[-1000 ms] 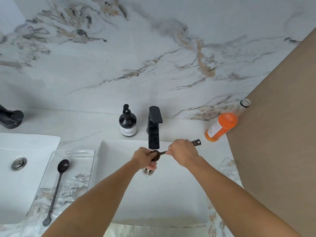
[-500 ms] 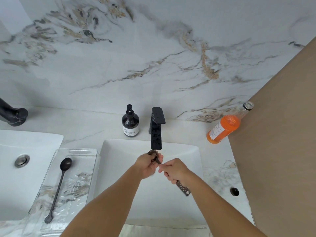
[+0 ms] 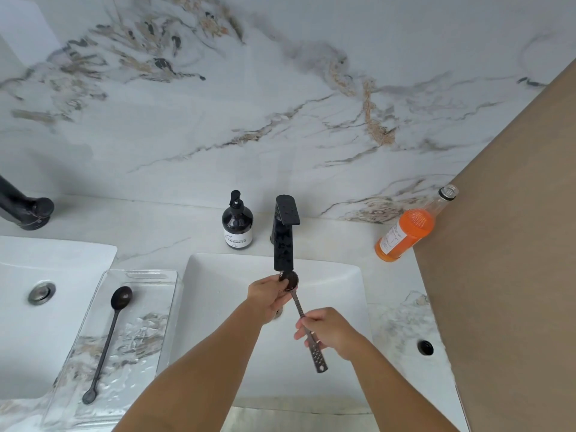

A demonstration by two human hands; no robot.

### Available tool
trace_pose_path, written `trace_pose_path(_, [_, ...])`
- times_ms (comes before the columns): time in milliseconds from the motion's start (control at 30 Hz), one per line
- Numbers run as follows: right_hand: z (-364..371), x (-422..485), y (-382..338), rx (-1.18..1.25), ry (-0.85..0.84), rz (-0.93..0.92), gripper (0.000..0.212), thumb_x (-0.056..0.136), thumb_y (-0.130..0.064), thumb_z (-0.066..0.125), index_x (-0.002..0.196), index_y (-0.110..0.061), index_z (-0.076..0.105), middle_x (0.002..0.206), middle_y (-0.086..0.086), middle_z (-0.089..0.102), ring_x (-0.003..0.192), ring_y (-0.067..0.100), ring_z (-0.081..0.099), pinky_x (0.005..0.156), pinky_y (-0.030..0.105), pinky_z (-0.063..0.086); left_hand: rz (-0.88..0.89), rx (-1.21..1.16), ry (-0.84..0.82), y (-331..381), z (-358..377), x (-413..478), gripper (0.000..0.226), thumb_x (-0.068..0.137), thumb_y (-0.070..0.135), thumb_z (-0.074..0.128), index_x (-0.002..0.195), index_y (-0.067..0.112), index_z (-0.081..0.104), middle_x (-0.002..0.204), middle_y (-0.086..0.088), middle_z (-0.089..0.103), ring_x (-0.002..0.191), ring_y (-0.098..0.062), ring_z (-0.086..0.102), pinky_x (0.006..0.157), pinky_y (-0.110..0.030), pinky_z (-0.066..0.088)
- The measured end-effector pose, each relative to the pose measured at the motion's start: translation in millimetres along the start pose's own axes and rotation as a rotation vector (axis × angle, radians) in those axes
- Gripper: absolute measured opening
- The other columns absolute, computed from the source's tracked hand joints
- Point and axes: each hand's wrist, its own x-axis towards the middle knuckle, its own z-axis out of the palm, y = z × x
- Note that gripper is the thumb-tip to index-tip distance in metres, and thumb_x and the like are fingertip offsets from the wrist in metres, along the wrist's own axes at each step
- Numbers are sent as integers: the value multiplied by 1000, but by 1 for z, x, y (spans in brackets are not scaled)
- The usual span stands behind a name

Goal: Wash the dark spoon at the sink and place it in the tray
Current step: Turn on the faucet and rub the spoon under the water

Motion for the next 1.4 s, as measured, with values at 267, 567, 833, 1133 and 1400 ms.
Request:
trace_pose_path(267, [13, -10, -9, 318, -45, -64, 23, 100, -15, 51, 92, -5, 70, 90, 12, 77, 60, 19, 62, 65, 29, 50, -41, -133, -127, 10, -13, -7, 30, 98, 0, 46, 123, -11, 58, 115, -22, 70, 101, -31, 68, 80, -31, 55])
trace_pose_path(567, [28, -18, -12, 319, -36, -45, 21, 99, -16, 53, 94, -6, 71, 93, 11, 77, 63, 21, 66, 66, 32, 55, -35, -87, -198, 10, -15, -23, 25, 100, 4, 44, 115, 1, 64, 110, -16, 69, 85, -27, 71, 76, -32, 58])
trace_pose_path(833, [-25, -33, -88, -310, 608, -422, 55, 99, -16, 50, 151, -5, 34, 158, 12, 37, 144, 24, 37, 121, 29, 23, 67, 112, 42, 4, -9, -14, 25, 94, -11, 50, 112, -3, 64, 91, -21, 71, 70, -27, 73, 65, -32, 63])
trace_pose_path(1133, [-24, -44, -139, -995, 362, -553, 66, 91, 6, 40, 153, -5, 22, 168, 4, 6, 150, 20, 22, 115, 35, 33, 90, 224, -19, 15, -9, -25, 26, 93, -7, 55, 117, -6, 62, 100, -26, 72, 75, -26, 74, 60, -29, 64])
trace_pose_path(1400, [-18, -27, -110, -876, 406, -615, 59, 88, 12, 37, 143, -10, 41, 165, 1, 19, 147, 23, 30, 110, 38, 41, 98, 251, -34, 20, -18, -33, 29, 93, -8, 54, 121, -8, 61, 110, -28, 70, 80, -30, 74, 59, -29, 64])
